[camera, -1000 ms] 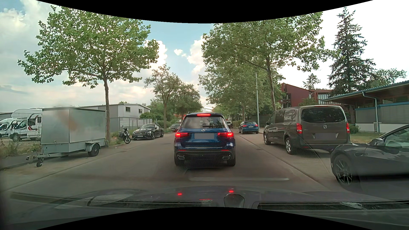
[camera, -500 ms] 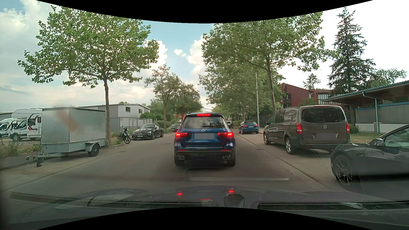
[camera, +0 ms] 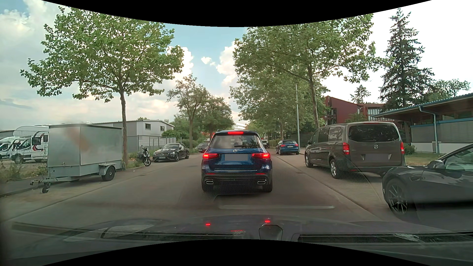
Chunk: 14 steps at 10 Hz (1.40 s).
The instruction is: Follow the waypoints while adhering to traffic rules and regulations
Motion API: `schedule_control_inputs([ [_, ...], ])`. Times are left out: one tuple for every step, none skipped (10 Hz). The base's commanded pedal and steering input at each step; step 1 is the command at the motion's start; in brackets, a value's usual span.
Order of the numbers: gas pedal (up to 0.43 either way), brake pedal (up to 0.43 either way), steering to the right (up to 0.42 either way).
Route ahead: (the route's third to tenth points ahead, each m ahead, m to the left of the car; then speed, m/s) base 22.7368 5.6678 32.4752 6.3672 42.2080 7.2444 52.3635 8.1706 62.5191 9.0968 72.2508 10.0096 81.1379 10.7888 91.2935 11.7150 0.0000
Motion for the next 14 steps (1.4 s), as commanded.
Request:
schedule_control_inputs([
  [0.0,0.189,0.009],
  [0.0,0.189,0.009],
  [0.0,0.189,0.009],
  [0.0,0.189,0.009],
  [0.0,0.189,0.009],
  [0.0,0.189,0.009],
  [0.0,0.189,0.009],
  [0.0,0.189,0.009],
  [0.0,0.189,0.009],
  [0.0,0.189,0.009],
  [0.0,0.189,0.009],
  [0.0,0.189,0.009],
  [0.0,0.189,0.009],
  [0.0,0.189,0.009],
])
